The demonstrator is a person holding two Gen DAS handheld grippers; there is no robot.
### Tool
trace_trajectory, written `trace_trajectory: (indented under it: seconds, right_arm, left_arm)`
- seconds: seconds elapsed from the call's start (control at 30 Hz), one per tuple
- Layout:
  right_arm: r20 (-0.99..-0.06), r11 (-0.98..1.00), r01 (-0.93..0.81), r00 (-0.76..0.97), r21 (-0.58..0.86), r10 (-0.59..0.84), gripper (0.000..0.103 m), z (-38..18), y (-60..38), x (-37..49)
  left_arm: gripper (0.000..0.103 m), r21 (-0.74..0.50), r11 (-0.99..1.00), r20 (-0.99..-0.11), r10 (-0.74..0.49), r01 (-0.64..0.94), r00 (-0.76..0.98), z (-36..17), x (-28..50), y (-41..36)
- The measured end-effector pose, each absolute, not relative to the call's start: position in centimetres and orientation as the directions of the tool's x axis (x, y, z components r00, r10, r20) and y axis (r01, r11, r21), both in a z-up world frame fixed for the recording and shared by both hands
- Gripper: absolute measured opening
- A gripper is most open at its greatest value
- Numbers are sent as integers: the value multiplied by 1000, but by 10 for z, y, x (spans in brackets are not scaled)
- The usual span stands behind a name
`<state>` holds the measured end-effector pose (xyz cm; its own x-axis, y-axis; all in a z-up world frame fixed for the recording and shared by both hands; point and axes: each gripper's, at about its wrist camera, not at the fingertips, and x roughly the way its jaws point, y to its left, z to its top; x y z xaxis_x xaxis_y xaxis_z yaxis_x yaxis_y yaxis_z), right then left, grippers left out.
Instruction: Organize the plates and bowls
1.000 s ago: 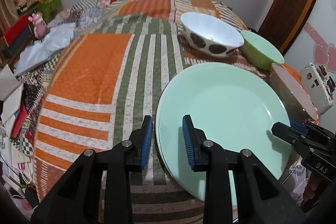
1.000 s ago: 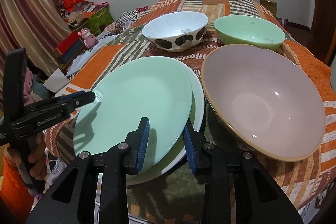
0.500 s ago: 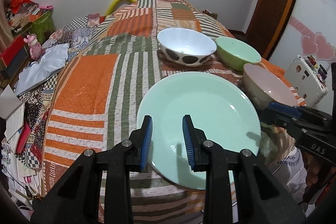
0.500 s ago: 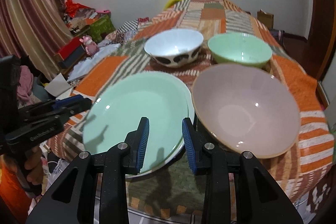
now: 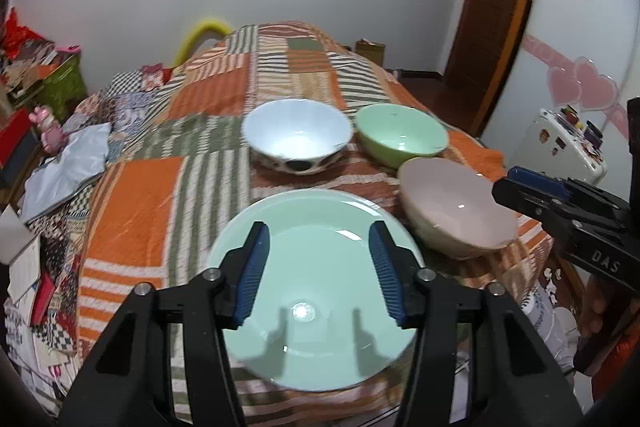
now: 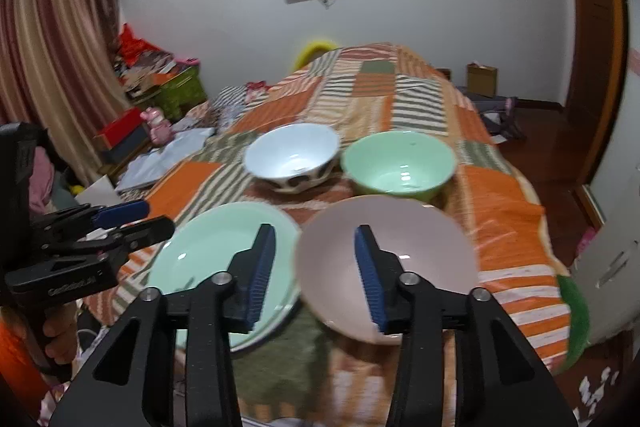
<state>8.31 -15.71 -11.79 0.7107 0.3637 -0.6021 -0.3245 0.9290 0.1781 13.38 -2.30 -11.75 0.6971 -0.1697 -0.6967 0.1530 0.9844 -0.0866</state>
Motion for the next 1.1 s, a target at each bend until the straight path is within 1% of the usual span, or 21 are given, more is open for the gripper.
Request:
trace_trajectory:
  seconds: [0.17, 0.23, 0.47, 0.8, 0.83, 0.87, 0.9, 0.97, 1.0, 1.03, 1.07, 1.1]
  right_arm:
    - [-596, 953, -263, 745, 150, 300, 50, -117, -184, 88]
    - [-597, 959, -243, 751, 146, 281, 54, -118, -196, 89]
    - [-636, 970, -180, 732, 165, 244, 54, -138, -229, 101]
    - [-694, 951, -166, 652, 261, 304, 54, -175, -244, 120]
    - [-697, 949, -167, 646, 269, 311, 54, -177, -244, 121]
    - [-699, 947, -167, 641, 274, 315, 54, -179, -245, 121]
    - [-699, 946, -165, 641, 279, 318, 53, -180, -246, 120]
    - [-698, 942, -164, 637, 292, 327, 47, -182, -249, 120]
    - [-699, 939, -166, 630, 303, 337, 42, -183, -250, 120]
    - [-700, 935, -168, 624, 313, 347, 38, -184, -251, 120]
    - [-702, 931, -172, 617, 323, 357, 36, -186, -251, 120]
    - [-701, 929, -176, 613, 327, 363, 34, -187, -250, 120]
  left_arm:
    - [62, -62, 980, -700, -179, 191, 691, -116, 147, -50]
    - [63, -57, 977, -709, -183, 203, 681, -119, 154, -59]
    - [63, -67, 970, -761, -201, 233, 617, -139, 183, -88]
    - [62, -64, 964, -810, -201, 257, 552, -172, 212, -115]
    - [62, -67, 964, -812, -202, 257, 547, -174, 214, -116]
    - [57, -69, 964, -814, -204, 257, 544, -177, 216, -117]
    - [54, -69, 964, -816, -203, 257, 542, -178, 217, -117]
    - [45, -74, 962, -820, -209, 263, 533, -182, 220, -119]
    - [42, -77, 961, -822, -213, 266, 528, -183, 221, -120]
    - [37, -80, 960, -823, -216, 270, 525, -185, 222, -121]
    - [33, -84, 958, -824, -222, 275, 521, -186, 223, -122]
    - [32, -89, 956, -825, -227, 278, 517, -187, 224, -123]
